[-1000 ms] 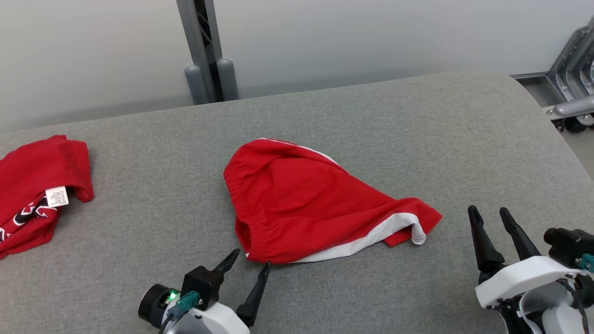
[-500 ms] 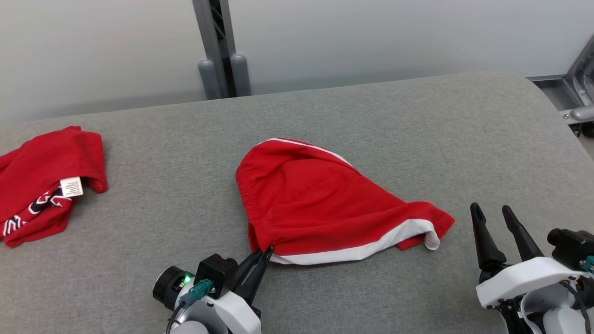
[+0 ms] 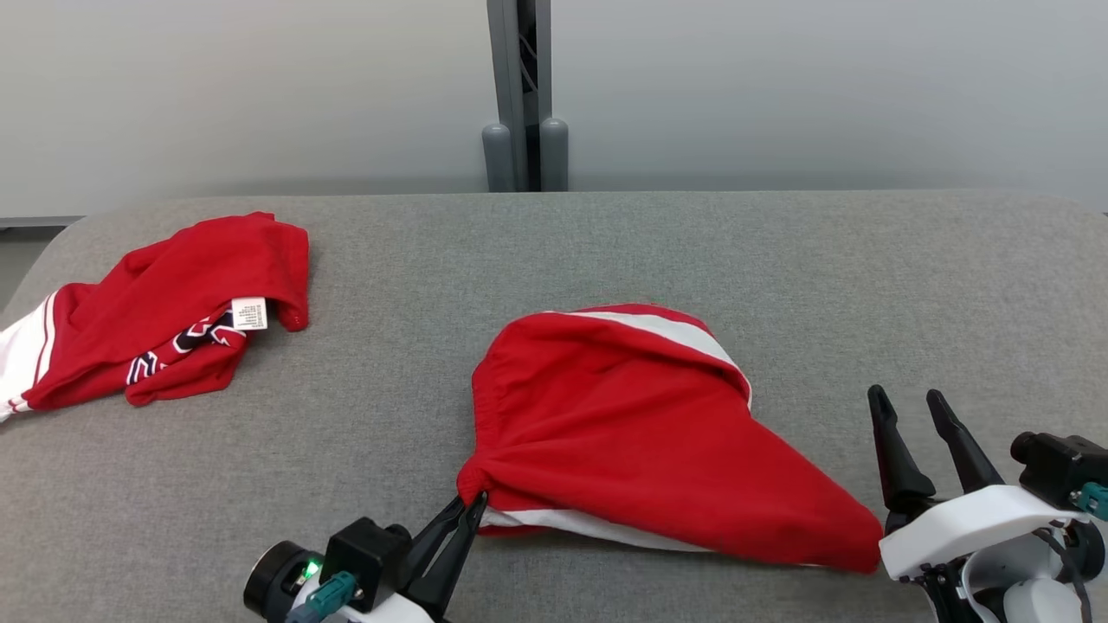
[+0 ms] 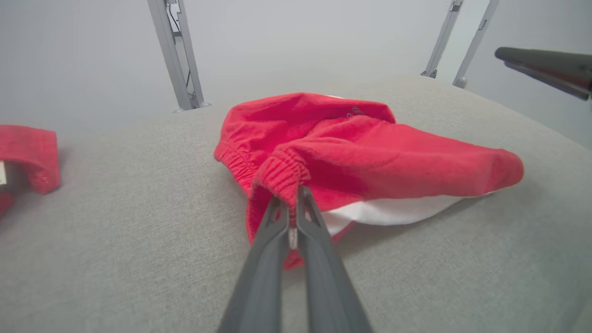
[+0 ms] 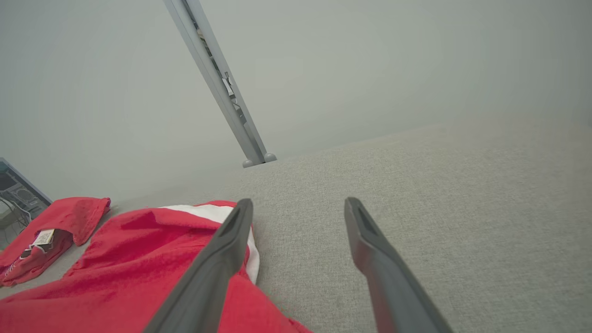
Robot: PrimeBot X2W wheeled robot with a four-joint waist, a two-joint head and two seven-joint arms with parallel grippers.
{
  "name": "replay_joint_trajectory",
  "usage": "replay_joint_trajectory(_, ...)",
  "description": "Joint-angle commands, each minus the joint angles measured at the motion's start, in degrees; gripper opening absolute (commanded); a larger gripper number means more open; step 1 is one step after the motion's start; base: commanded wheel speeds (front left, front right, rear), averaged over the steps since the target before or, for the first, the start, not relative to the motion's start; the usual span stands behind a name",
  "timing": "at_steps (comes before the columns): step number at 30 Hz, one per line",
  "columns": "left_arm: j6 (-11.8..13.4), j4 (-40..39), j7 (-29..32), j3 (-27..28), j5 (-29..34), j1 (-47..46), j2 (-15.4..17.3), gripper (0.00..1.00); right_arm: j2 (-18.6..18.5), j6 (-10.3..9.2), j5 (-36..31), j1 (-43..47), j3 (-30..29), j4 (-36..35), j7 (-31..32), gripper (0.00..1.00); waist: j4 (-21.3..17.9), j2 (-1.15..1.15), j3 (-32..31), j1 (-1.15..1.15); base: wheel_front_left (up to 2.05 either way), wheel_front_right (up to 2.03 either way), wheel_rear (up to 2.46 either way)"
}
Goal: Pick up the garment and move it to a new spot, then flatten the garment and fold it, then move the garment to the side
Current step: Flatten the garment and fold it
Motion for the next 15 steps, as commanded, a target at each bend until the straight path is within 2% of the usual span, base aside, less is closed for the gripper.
replay_joint_trajectory(1,0.60,-1.99,1.27,0.48,-0.68,0.59,0.86,0.00,-0.18,0.01,-0.25,-0.10,0.10,0.01,-0.07,1.00,0.00,0.00,0.16,0.00,0.00,0.00,0.00)
replay_joint_trajectory(3,0.96,-3.76,3.34,0.90,-1.08,0.79,2.30,0.00,-0.08,0.01,-0.07,-0.66,0.63,0.06,-0.09,1.00,-0.51,0.00,0.46,0.00,0.00,0.00,0.00)
replay_joint_trajectory(6,0.69,-4.29,5.42,1.81,-3.08,-0.16,2.29,0.00,-0.06,0.01,0.34,-1.00,1.13,0.24,-0.52,1.00,-1.85,0.00,1.01,0.00,0.00,0.00,0.00)
replay_joint_trajectory(15,-1.75,7.94,5.98,5.24,-6.90,-7.23,1.69,0.00,-0.11,0.01,-0.28,-2.28,0.37,-0.21,-1.12,1.00,-7.17,0.00,3.49,0.00,0.00,0.00,0.00)
